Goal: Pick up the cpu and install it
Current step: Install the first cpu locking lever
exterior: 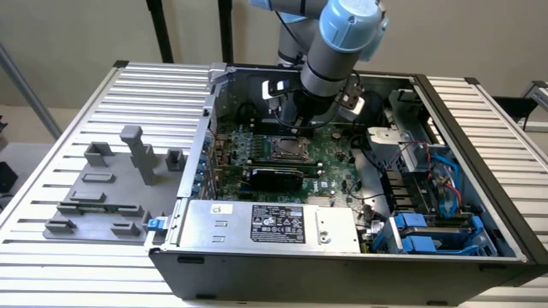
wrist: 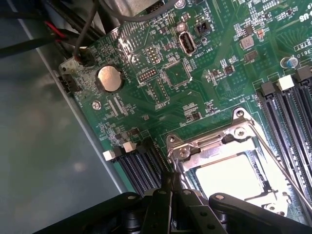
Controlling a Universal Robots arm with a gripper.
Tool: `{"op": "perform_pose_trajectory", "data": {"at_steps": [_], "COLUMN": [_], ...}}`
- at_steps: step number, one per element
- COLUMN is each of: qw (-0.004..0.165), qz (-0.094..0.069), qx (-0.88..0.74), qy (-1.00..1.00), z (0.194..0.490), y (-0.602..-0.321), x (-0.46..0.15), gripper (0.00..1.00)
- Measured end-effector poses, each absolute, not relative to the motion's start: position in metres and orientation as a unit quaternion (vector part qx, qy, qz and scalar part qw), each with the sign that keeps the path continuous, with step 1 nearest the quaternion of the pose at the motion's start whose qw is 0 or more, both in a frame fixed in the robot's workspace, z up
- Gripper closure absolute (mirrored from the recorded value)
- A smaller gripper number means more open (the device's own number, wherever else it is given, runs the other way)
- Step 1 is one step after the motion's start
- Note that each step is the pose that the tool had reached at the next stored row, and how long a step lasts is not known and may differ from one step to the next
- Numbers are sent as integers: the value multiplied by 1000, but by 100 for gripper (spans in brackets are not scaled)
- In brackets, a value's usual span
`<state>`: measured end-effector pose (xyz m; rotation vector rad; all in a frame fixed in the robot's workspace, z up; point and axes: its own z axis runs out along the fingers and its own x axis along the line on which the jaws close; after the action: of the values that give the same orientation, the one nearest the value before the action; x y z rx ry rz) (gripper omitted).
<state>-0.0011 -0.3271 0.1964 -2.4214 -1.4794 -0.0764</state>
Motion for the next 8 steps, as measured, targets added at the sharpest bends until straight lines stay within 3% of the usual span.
{"op": "perform_pose_trajectory", "data": {"at_steps": [8], "qw": [157], "qz": [-31], "qx": [-842], "qy": [-515], "z": [196], "y": [-329], "x": [-1], "gripper": [89]}}
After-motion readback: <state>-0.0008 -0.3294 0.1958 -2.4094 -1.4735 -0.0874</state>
